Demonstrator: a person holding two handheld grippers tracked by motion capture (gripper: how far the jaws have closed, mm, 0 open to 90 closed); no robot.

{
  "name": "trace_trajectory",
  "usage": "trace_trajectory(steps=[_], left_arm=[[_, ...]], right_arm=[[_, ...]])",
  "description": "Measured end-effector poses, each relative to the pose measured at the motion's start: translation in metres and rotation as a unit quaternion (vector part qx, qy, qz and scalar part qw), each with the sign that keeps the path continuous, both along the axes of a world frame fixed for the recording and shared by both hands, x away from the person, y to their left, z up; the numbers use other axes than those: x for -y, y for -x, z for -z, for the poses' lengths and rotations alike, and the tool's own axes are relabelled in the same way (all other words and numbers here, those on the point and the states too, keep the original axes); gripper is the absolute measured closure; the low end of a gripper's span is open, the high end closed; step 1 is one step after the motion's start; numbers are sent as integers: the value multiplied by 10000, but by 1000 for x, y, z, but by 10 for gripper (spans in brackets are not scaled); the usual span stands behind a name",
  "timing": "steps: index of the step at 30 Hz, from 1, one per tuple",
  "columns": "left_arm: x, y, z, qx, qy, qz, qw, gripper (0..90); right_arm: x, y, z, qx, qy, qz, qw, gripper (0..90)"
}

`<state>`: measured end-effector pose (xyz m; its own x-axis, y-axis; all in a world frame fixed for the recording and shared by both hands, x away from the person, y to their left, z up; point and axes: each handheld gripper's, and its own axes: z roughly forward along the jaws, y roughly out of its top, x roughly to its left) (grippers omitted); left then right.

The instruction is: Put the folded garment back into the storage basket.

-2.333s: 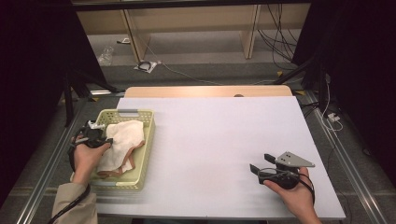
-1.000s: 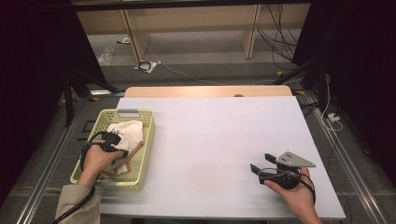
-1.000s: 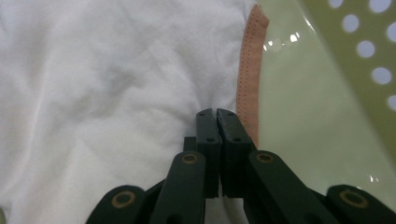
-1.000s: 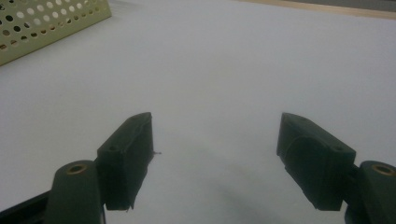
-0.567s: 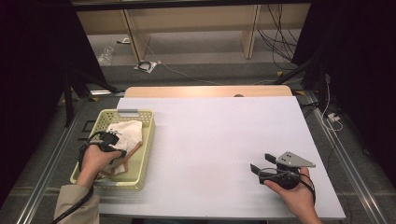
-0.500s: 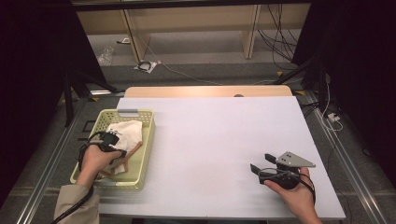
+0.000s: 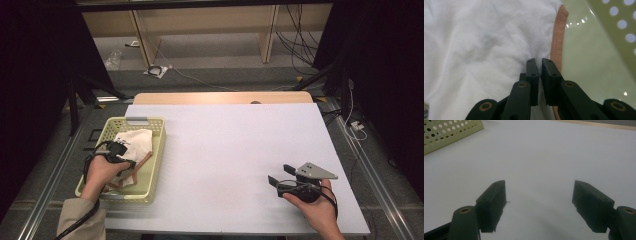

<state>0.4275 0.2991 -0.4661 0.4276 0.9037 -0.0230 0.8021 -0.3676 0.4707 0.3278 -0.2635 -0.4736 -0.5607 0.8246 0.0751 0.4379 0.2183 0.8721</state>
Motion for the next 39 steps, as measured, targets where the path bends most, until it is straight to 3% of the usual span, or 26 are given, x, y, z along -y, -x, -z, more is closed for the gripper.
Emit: trace_trajectory(steps=[28,39], left_arm=[[6,4,-14,496,41,24,9988,755],[9,6,-19,806,164,30,9966,693]], right_arm=[[0,0,0,3,2,-7,10000,280],[1,0,0,15,4,-9,10000,280]])
